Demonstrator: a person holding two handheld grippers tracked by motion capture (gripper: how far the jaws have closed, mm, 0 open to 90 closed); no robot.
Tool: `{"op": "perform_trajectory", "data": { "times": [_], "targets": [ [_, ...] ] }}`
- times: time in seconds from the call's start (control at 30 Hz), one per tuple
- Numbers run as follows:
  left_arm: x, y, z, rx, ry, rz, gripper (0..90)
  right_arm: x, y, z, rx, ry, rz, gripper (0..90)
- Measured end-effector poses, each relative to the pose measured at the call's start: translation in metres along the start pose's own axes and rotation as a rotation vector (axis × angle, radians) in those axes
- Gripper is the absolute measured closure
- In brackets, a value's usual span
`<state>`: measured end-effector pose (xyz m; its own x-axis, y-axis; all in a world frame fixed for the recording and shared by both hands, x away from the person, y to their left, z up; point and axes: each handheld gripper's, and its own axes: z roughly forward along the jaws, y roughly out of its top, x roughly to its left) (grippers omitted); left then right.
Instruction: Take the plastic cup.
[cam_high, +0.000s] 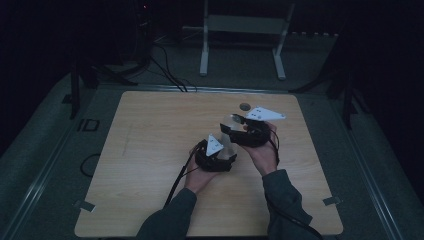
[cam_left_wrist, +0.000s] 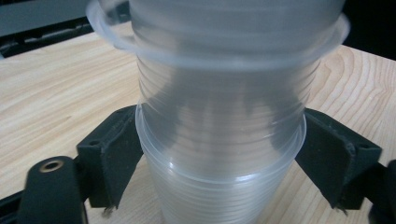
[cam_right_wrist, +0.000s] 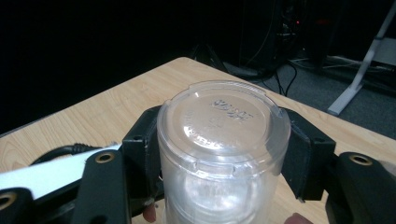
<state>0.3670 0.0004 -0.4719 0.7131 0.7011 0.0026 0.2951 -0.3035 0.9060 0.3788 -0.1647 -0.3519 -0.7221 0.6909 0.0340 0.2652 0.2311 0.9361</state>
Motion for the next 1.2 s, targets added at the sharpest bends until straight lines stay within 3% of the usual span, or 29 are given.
{"op": "perform_trajectory", "data": {
  "times": [1.2],
  "targets": [
    [0.004,-0.012,-0.026,-0.025,0.003,-0.053,18.1,0.007,0.036,-0.015,-0.070,-0.005,-0.041,39.4]
  ]
}}
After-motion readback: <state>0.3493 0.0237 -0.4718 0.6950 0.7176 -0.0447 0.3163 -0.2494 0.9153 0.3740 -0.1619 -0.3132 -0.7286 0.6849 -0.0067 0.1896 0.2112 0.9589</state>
